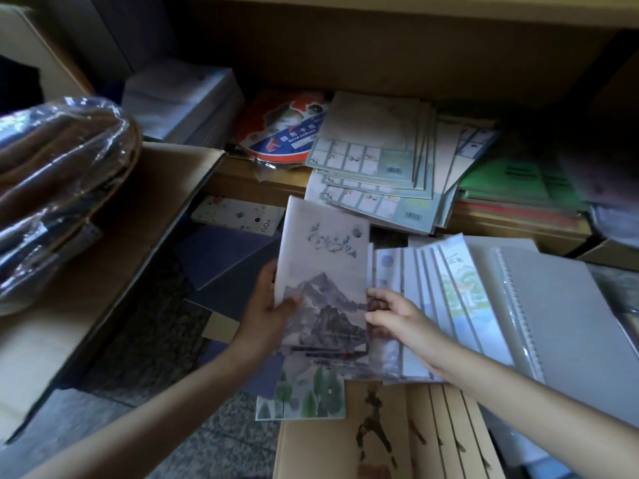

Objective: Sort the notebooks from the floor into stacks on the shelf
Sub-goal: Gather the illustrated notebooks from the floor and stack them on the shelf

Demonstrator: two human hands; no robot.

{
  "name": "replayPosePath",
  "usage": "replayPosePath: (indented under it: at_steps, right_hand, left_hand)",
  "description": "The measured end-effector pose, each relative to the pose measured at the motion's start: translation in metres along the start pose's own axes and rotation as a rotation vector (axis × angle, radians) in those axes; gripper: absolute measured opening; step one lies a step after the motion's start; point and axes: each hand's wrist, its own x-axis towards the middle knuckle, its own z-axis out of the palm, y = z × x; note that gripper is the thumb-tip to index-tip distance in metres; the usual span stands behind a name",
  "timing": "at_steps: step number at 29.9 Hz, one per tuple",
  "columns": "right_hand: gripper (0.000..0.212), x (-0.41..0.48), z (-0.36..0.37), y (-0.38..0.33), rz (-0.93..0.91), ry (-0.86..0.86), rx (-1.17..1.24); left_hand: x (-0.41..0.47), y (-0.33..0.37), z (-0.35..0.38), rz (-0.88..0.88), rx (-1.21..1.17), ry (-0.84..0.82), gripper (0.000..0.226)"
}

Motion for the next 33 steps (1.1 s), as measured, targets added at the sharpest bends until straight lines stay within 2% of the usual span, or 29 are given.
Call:
replayPosePath:
  at_steps: [4,7,11,14,16,18,22,25,28,33]
  right_hand:
    - [0.037,-0.011,-0.003,-0.012,-0.175,0.033,0.145]
    - [0.031,-0.022,-0.009,-0.031,-0.383,0.036,0.094]
    - [0.02,-0.033,-0.015,-0.068,-0.593,0.139,0.137]
    - [0.019,-0.03,-0.024,-0.109,-0.688,0.191,0.223]
    - [0.021,-0.025,-0.028,-0.141,-0.751,0.225,0.29]
    - [0.022,-0.023,-0.03,-0.174,-0.813,0.261,0.327]
    - [0.028,-0.015,-0.037,-0.225,-0.865,0.349,0.335]
    - [0.035,-0.002,-0.044,-0.248,-0.842,0.43,0.284]
    - [0.028,0.014,-0.048,-0.275,-0.847,0.4,0.232]
    - [0.031,0.058,-0.03,-0.334,-0.754,0.419,0.124]
  left_hand:
    - [-0.001,0.044,0.006,0.192,-0.09,-0.047,0.044]
    - [0.004,0.075,0.011,0.276,-0.134,-0.063,0.044]
    - [0.011,0.111,0.013,0.427,-0.091,-0.029,0.044]
    - [0.025,0.143,0.006,0.527,-0.057,0.003,0.058]
    - [0.036,0.17,-0.002,0.58,0.082,0.063,0.084]
    - [0.044,0.199,-0.008,0.608,0.317,0.156,0.094]
    - [0.056,0.24,-0.003,0.752,0.689,0.219,0.065]
    - [0.074,0.255,0.0,0.76,0.917,0.234,0.076]
    - [0.1,0.267,-0.009,0.836,0.987,0.301,0.062]
    - [0.154,0.283,-0.043,0.677,1.099,0.334,0.056]
